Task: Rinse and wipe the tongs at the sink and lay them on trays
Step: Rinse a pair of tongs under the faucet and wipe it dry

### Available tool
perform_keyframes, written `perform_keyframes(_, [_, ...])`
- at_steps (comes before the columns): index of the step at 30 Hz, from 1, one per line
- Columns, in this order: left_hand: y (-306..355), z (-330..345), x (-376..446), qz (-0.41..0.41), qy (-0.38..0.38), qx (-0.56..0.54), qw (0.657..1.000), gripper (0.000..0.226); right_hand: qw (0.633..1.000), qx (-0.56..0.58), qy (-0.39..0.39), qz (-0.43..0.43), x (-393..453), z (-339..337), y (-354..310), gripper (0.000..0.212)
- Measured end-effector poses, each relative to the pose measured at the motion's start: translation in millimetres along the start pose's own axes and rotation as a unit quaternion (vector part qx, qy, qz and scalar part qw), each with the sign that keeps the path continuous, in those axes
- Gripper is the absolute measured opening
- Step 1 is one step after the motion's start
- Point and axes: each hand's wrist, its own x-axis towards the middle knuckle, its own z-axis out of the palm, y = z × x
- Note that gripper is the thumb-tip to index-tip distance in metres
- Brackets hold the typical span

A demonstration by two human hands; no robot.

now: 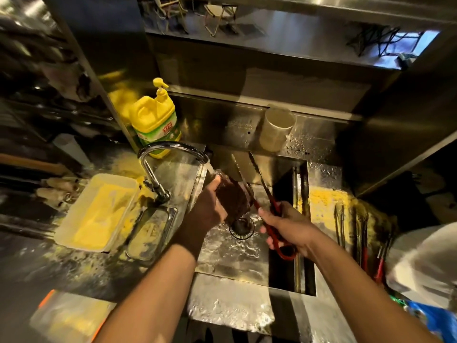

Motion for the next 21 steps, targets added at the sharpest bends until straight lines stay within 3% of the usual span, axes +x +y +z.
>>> perform_keyframes(2, [4, 1, -6, -0.002, 0.006, 0.008, 1.0, 0.056, 1.0, 0.014, -0.009, 0.006, 2, 2, 4, 0.027])
perform_keyframes(8, [3, -6, -16, 0.006, -0.032, 0.009, 0.999, 0.055, 0.998, 0.062, -0.029, 0.011, 3, 3, 7, 0.032])
perform_keyframes(13, [0, -3, -15, 0.022, -0.013, 0.053, 0.998, 0.056, 0.999, -0.04, -0.019, 0.024, -3, 13, 7, 0.034])
perform_keyframes(16, [-3, 10, -5, 0.044, 0.057, 0.167, 0.983, 0.032, 0.997, -0.072, -0.031, 0.016, -3, 28, 10, 0.025])
perform_keyframes(18, [6, 17, 2, 0.047, 0.105, 0.213, 0.97, 0.031, 0.996, -0.086, -0.04, 0.006, -9, 30, 15, 0.022])
perform_keyframes(21, [28, 24, 12, 0.047, 0.137, 0.198, 0.969, 0.034, 0.996, -0.071, -0.062, 0.005, -21, 22, 17, 0.023])
